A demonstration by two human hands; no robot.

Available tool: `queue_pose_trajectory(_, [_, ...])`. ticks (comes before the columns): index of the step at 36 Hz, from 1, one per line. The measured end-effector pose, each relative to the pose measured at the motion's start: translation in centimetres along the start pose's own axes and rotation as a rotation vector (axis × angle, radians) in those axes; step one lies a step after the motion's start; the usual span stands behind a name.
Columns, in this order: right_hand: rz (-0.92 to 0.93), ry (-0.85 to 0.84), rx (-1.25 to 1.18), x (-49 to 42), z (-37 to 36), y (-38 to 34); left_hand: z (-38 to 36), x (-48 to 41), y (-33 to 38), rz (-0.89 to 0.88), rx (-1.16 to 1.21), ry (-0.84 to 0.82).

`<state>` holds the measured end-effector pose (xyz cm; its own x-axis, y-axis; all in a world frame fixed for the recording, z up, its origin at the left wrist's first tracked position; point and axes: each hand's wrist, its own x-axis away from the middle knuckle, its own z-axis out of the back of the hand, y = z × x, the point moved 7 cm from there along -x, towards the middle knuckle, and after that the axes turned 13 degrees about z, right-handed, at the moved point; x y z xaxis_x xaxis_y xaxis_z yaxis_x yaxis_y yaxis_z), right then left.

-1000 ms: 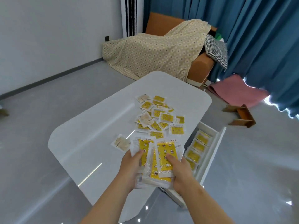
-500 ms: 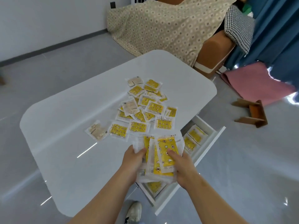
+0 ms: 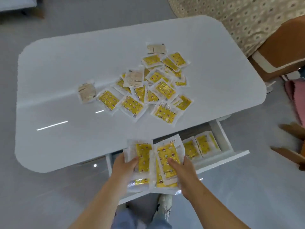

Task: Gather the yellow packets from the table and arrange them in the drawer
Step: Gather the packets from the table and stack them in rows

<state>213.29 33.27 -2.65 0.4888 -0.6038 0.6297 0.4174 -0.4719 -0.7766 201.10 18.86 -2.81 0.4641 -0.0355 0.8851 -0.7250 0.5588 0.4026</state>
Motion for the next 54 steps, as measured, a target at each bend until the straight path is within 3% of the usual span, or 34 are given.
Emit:
queue_pose_trajectory(15, [-0.097, -0.130, 0.275, -11.9, -2.4, 11.4, 0.5, -15.0, -9.4, 0.162, 0.126, 0.238])
queue_pose_trajectory(19, [-0.103, -0.167, 0.358, -14.8, -3.2, 14.4, -0.2, -18.6, -11.3, 0.193, 0.070, 0.175])
queue_pose_trajectory(26, [-0.086, -0.217, 0.508, -17.3, -4.1, 17.6, -1.0, -22.3, -12.9, 0.193, -0.241, 0.212])
queue_pose_trajectory(31, [0.101, -0.208, 0.891, -18.0, -4.1, 17.2, -1.3, -21.8, -11.7, -0.013, -0.472, 0.303])
queue_pose_trajectory(38, [0.217, -0.222, 1.376, -17.3, -2.7, 16.2, -1.9, -20.8, -11.8, -0.057, -0.869, 0.460])
queue_pose_trajectory(42, [0.190, -0.277, 1.582, -17.4, -2.2, 15.9, -2.7, -20.9, -11.1, -0.205, -1.007, 0.561])
queue_pose_trajectory(44, [0.160, -0.338, 1.635, -17.7, -2.1, 16.0, -3.3, -21.0, -10.3, -0.294, -1.046, 0.539])
queue_pose_trajectory(49, [0.107, -0.484, 1.639, -18.3, -1.8, 16.4, -5.4, -22.0, -11.0, -0.267, -1.193, 0.262])
queue_pose_trajectory(54, [-0.004, -0.498, 1.453, -18.9, -0.5, 16.8, -4.7, -22.3, -11.7, -0.255, -1.204, 0.280])
